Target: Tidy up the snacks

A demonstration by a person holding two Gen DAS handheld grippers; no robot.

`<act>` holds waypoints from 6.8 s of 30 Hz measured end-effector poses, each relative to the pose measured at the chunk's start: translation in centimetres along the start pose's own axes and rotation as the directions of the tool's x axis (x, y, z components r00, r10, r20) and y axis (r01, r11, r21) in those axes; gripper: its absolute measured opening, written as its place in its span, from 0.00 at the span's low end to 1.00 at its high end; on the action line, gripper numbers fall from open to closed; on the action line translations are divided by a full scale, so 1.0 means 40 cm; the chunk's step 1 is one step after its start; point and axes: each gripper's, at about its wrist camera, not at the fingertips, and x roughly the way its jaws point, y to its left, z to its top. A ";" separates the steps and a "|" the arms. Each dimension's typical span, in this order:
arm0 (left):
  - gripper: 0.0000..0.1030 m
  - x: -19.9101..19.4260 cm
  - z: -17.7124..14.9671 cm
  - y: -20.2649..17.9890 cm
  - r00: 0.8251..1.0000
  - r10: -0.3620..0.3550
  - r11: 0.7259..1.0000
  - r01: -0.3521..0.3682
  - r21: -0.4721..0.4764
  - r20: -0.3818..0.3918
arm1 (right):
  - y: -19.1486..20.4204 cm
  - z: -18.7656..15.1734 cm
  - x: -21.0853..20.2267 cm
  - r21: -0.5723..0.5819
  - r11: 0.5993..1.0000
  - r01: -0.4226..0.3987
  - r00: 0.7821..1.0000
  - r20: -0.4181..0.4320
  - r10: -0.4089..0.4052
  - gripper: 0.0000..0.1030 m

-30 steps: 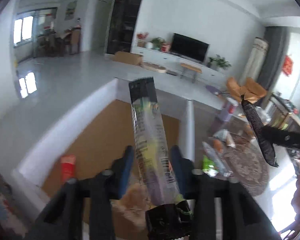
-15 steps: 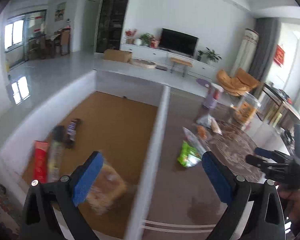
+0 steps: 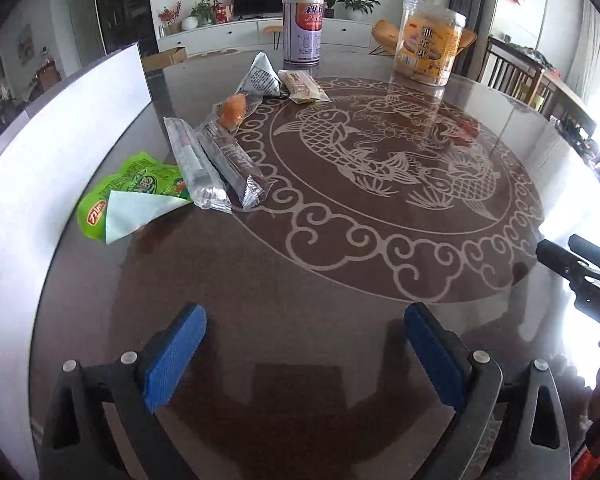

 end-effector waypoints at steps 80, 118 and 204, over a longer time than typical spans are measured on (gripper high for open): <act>1.00 -0.187 0.152 0.255 0.990 -0.125 0.989 0.130 -0.065 0.067 | 0.028 0.005 0.032 -0.025 1.000 0.019 0.999 -0.026 -0.020 0.86; 0.14 -0.032 0.061 0.275 0.993 -0.121 0.992 0.122 0.045 -0.005 | 0.086 0.120 0.086 -0.029 0.990 -0.135 0.986 -0.100 0.131 0.92; 0.99 -0.566 -0.003 0.922 0.944 0.247 0.917 -0.154 -0.367 0.221 | 0.898 0.287 -0.331 -0.318 0.566 -0.761 0.637 -0.198 0.745 0.50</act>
